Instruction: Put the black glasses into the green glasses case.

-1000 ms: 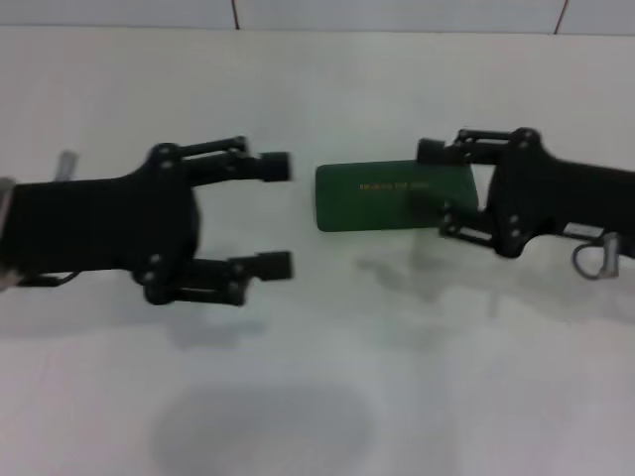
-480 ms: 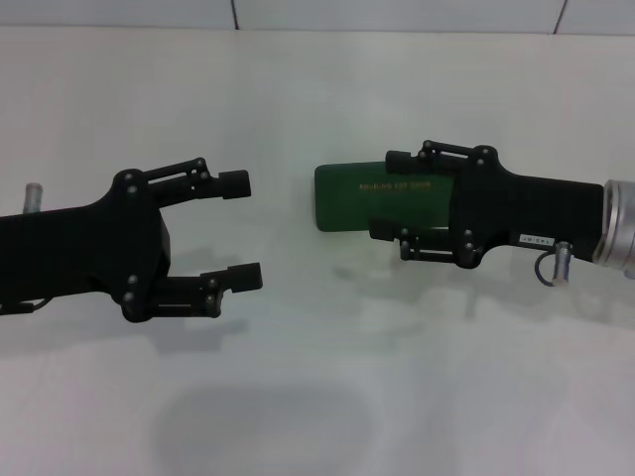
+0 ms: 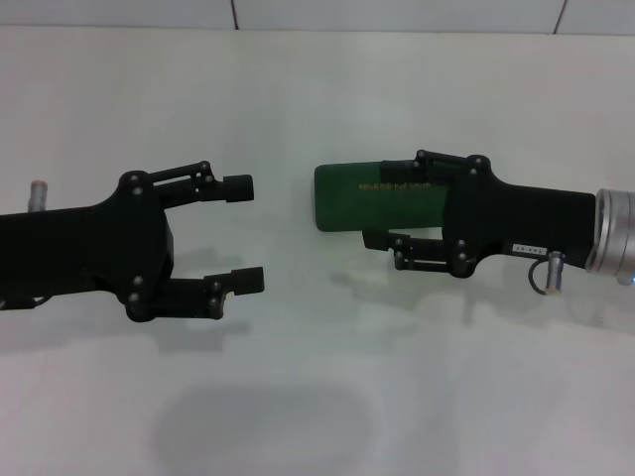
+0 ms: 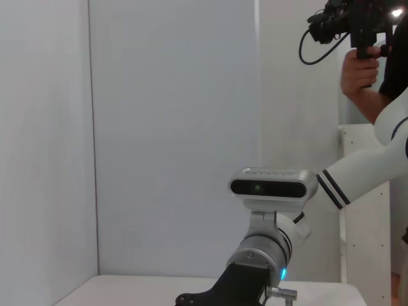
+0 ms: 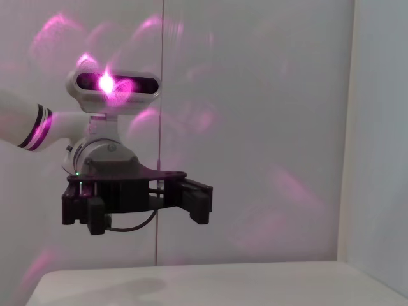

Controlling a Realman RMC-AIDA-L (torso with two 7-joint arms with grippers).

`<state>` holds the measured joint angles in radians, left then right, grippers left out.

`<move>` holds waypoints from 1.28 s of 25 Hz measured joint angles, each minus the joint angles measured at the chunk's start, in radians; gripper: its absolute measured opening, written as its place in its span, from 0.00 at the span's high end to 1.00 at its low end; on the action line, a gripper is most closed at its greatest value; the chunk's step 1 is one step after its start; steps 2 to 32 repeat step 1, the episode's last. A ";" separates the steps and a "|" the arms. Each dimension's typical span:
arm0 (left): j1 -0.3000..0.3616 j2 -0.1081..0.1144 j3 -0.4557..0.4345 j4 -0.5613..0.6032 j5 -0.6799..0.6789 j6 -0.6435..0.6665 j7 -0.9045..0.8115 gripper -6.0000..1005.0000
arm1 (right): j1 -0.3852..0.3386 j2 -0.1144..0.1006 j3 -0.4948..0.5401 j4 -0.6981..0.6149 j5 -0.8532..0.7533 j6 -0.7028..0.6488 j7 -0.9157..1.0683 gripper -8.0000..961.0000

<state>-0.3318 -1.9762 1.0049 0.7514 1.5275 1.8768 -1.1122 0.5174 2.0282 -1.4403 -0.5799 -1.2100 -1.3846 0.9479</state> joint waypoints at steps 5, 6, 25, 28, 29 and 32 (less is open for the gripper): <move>0.000 0.000 -0.001 0.001 0.001 -0.001 0.002 0.17 | 0.000 0.000 0.000 0.001 0.005 0.000 -0.003 0.25; 0.000 0.000 -0.001 0.001 0.001 -0.001 0.002 0.17 | 0.000 0.000 0.000 0.001 0.005 0.000 -0.003 0.25; 0.000 0.000 -0.001 0.001 0.001 -0.001 0.002 0.17 | 0.000 0.000 0.000 0.001 0.005 0.000 -0.003 0.25; 0.000 0.000 -0.001 0.001 0.001 -0.001 0.002 0.17 | 0.000 0.000 0.000 0.001 0.005 0.000 -0.003 0.25; 0.000 0.000 -0.001 0.001 0.001 -0.001 0.002 0.17 | 0.000 0.000 0.000 0.001 0.005 0.000 -0.003 0.25; 0.000 0.000 -0.001 0.001 0.001 -0.001 0.002 0.17 | 0.000 0.000 0.000 0.001 0.005 0.000 -0.003 0.25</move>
